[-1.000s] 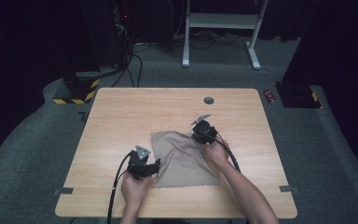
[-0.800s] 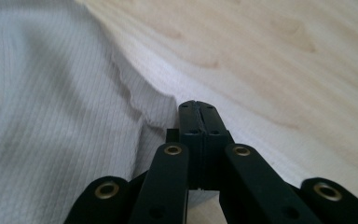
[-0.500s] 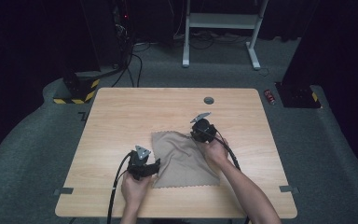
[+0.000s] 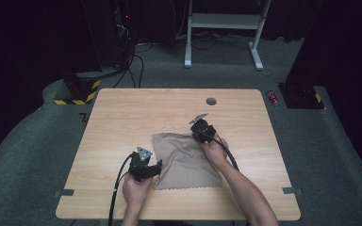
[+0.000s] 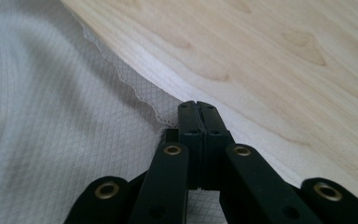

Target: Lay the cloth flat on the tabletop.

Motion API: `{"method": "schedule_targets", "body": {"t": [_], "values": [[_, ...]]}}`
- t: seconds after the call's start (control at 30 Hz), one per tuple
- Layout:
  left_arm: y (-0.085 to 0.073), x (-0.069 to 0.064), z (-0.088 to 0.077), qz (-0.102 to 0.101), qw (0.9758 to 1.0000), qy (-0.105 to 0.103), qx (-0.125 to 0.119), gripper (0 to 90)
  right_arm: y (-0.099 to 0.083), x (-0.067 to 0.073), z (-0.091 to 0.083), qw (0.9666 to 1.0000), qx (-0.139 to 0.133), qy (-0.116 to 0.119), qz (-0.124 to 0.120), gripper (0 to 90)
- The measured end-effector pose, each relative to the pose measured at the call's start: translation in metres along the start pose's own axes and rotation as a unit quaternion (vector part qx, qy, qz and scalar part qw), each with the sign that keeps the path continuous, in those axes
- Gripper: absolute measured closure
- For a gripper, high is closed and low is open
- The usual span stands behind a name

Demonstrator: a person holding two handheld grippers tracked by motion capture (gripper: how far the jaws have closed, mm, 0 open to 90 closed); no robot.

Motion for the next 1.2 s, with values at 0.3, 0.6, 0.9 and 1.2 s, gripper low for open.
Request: {"method": "schedule_targets", "body": {"t": [0.3, 0.6, 0.9, 1.2], "values": [[0.0, 0.0, 0.0, 0.0, 1.0, 0.0, 0.0, 31.3, 0.013, -0.01, -0.001, 0.9997, 0.003, -0.005, 0.025, 87.7], [0.0, 0.0, 0.0, 0.0, 1.0, 0.0, 0.0, 31.3, -0.005, -0.02, -0.015, 0.9981, -0.018, 0.004, 0.058, 77.6], [0.0, 0.0, 0.0, 0.0, 1.0, 0.0, 0.0, 31.3, -0.047, -0.019, -0.034, 0.9969, -0.016, 0.032, 0.07, 67.0], [0.0, 0.0, 0.0, 0.0, 1.0, 0.0, 0.0, 31.3, -0.054, -0.013, -0.028, 0.9977, -0.001, 0.038, 0.056, 88.6]]}}
Point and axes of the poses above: each handheld gripper's, and its own axes: z roughly forward along the jaws, y roughly out of its top, x roughly to its left, the point moved 1 cm from there along z, roughly forward along the jaws, and after that the axes turned 1 degree about -z, right-handed, at the moved point
